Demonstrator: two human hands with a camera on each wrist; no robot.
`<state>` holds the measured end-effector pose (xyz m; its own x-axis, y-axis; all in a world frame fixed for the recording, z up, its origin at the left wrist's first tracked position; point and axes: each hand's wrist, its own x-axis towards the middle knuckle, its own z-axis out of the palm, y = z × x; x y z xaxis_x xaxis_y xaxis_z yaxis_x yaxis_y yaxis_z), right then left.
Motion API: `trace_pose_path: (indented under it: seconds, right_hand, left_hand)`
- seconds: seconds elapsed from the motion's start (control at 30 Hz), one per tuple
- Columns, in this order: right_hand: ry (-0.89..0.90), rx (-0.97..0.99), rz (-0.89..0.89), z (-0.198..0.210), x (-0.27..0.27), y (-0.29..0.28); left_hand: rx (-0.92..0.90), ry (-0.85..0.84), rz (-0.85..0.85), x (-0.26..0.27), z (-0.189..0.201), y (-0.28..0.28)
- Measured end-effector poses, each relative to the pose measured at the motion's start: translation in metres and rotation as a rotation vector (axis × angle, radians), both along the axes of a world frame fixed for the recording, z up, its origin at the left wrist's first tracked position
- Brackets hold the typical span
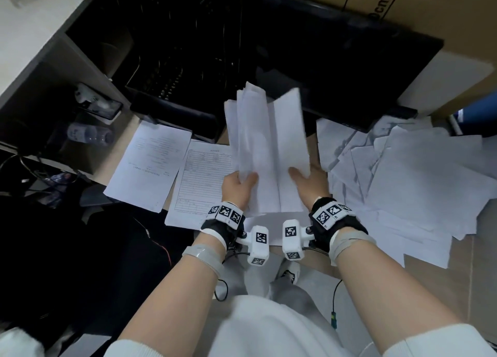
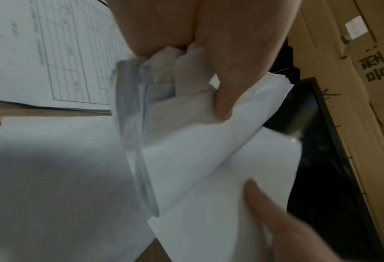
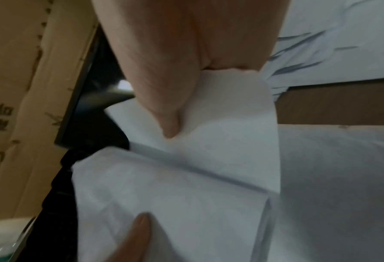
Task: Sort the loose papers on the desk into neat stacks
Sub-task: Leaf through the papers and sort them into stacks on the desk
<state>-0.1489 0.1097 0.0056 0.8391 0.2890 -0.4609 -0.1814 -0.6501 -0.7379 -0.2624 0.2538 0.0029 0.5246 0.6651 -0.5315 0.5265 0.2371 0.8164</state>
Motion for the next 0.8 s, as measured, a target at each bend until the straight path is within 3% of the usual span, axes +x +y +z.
trace_pose_path:
  seconds: [0.23,0.5,0.8]
  right_hand:
    - [0.081,-0.207,-0.028,-0.018,-0.007,-0.024]
    - [0.127,-0.163,-0.038,-0.030,0.003,-0.036]
    - [0.166,-0.353,-0.083,-0.068,0.001,-0.058]
  left_hand:
    - [0.010,0.055,0.002,-0.006,-0.002,-0.005]
    - [0.031,0.071,0.012,0.001,-0.006,-0.015]
    - [0.169,0.174,0.205,-0.013,-0.016,0.003]
